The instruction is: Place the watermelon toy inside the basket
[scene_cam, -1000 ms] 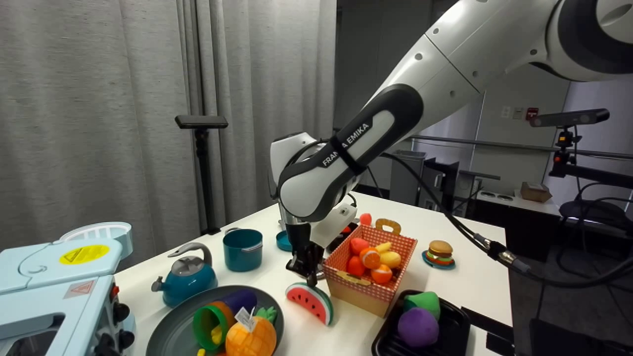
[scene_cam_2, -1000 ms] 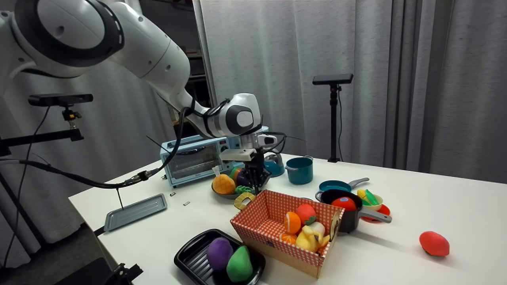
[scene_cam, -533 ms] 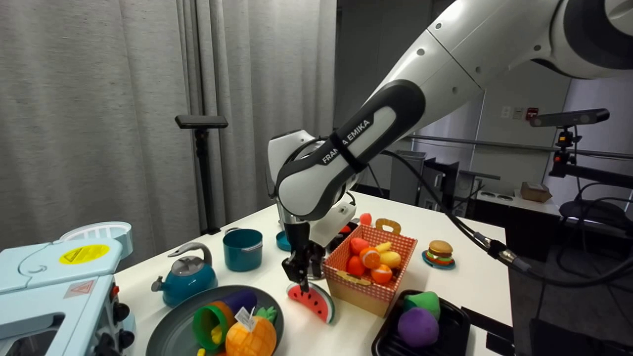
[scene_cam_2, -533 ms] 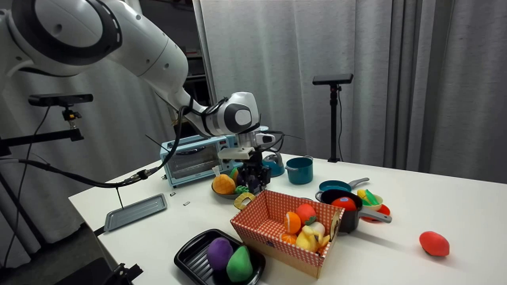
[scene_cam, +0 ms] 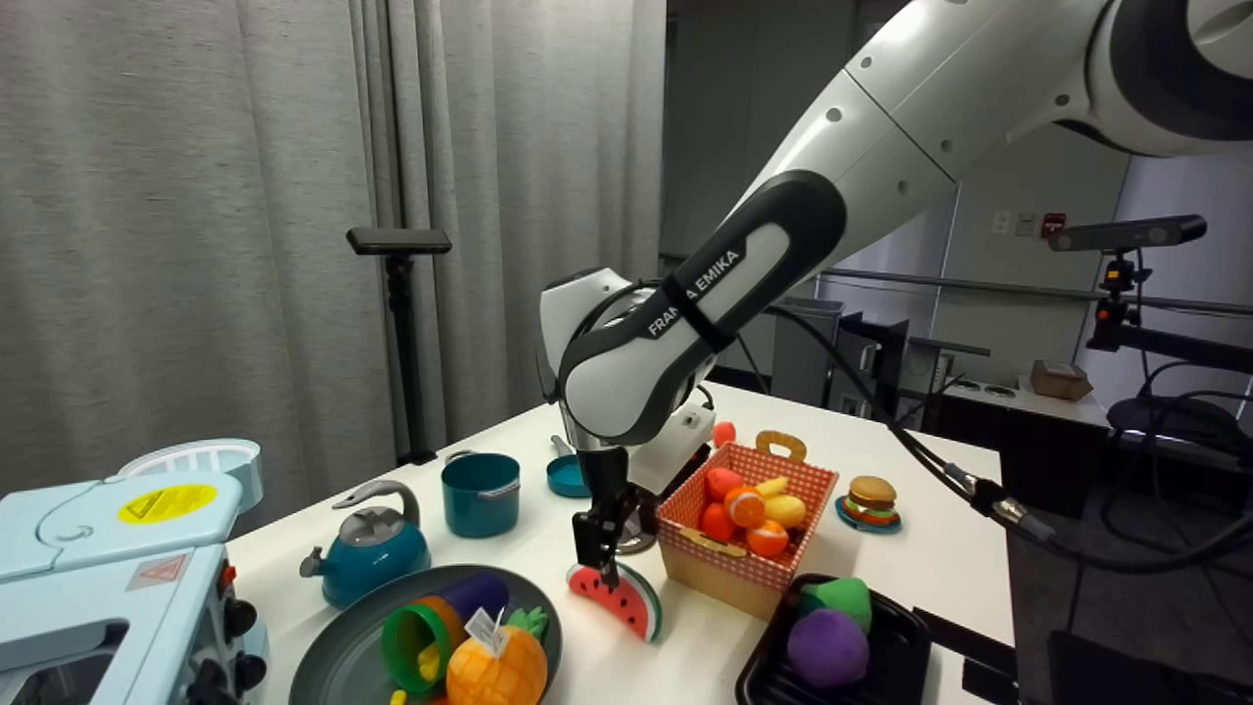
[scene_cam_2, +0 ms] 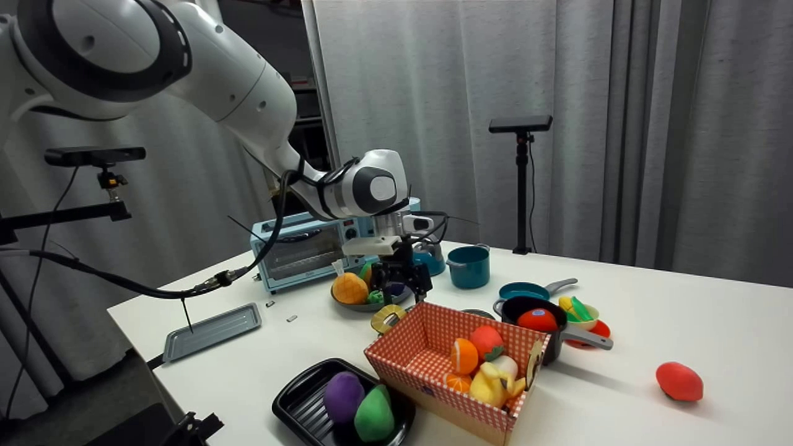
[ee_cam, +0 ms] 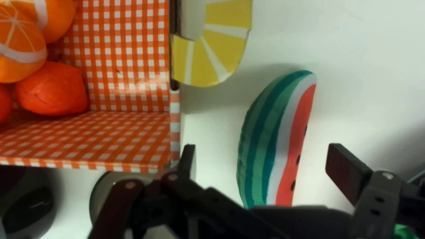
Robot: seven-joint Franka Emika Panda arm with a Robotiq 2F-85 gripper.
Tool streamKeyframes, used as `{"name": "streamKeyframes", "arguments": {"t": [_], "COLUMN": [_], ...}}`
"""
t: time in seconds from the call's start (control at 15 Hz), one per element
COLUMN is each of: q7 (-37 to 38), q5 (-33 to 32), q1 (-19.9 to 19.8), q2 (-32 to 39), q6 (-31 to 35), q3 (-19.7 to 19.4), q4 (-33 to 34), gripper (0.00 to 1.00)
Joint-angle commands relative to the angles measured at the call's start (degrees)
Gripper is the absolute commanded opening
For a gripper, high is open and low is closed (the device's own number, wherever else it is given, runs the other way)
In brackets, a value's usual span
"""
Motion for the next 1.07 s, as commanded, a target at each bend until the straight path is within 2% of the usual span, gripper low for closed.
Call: {"name": "streamKeyframes", "arguments": {"t": [0.0, 0.4, 0.6, 0.67, 0.73, 1.0], "q7": [-1.2, 2.8, 4.8, 5.5, 5.6, 4.3], "q5": [-0.2, 2.3, 1.8, 1.6, 1.8, 1.2], "q1": [-1.0, 0.4, 1.7, 2.1, 2.2, 2.0], "q2": [-0.5, 3.6, 5.7, 6.2, 6.6, 4.6], "q6": [0.6, 1.0, 1.2, 1.2, 1.3, 2.5], "q3": [-0.1, 1.4, 0.9, 0.8, 1.0, 0.6], "q4": [-1.8, 1.5, 2.0, 2.3, 2.5, 1.4], "gripper": [1.00, 1.00, 1.00, 0.75, 0.74, 0.46]}}
